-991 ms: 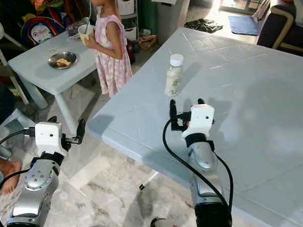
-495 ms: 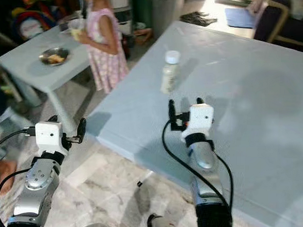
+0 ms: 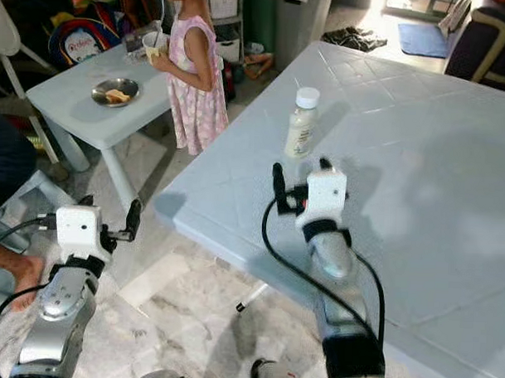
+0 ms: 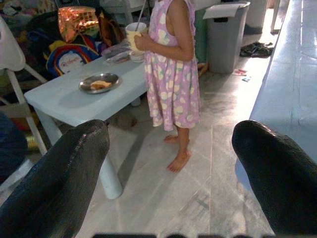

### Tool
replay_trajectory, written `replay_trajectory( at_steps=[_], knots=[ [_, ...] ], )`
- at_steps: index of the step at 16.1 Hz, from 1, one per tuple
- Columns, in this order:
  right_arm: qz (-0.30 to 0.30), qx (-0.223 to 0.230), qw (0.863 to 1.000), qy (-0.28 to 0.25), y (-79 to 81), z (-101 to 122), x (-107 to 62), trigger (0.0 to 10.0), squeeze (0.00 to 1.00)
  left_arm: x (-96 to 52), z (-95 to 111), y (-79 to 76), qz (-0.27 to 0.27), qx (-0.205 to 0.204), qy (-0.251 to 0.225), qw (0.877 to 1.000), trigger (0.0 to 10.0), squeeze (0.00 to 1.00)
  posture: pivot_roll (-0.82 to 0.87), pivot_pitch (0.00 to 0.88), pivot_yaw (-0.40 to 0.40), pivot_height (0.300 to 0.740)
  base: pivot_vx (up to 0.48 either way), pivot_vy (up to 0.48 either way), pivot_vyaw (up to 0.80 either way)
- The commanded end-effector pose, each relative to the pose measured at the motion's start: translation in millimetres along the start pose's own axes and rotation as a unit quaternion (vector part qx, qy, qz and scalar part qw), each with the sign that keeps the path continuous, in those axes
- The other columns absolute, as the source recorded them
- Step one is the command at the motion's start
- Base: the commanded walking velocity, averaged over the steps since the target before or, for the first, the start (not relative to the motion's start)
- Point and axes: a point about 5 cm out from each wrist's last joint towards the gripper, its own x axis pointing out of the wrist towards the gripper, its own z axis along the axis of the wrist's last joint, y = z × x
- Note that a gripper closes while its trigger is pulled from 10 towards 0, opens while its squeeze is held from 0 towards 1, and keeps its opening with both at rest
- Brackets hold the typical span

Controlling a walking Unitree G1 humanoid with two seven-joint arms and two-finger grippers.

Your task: Restocking fridge

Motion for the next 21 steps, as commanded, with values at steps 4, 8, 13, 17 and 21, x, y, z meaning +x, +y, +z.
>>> replay_trajectory(
  at_steps=[4,8,13,17,21],
  knots=[
    [-0.004,-0.030,0.999,-0.031,-10.4,17.1,23.3,10.0,0.00,-11.5,3.4,12.3,-0.006,0.023,0.007,1.000,10.0,0.00,0.00,0.152,0.070,0.740,0.000,0.000,0.00],
    [-0.015,-0.052,0.997,-0.055,-18.0,32.8,46.5,10.0,0.00,-20.7,5.2,22.1,0.002,0.033,0.015,0.999,10.0,0.00,0.04,0.179,0.077,0.740,0.000,0.000,0.00],
    [-0.043,-0.079,0.993,-0.081,-28.1,49.1,66.5,10.0,0.00,-26.0,8.3,28.1,0.002,0.042,0.021,0.999,10.0,0.00,0.07,0.185,0.087,0.740,0.000,0.000,0.00],
    [-0.055,-0.089,0.990,-0.094,-32.0,54.6,71.7,10.0,0.00,-25.4,10.9,28.8,-0.001,0.045,0.022,0.999,10.0,0.00,0.08,0.192,0.093,0.740,0.000,0.000,0.00],
    [-0.059,-0.086,0.990,-0.098,-40.1,63.1,82.2,10.0,0.00,-24.0,12.5,27.9,-0.005,0.046,0.023,0.999,10.0,0.00,0.08,0.199,0.097,0.740,0.000,0.000,0.00]
  ],
)
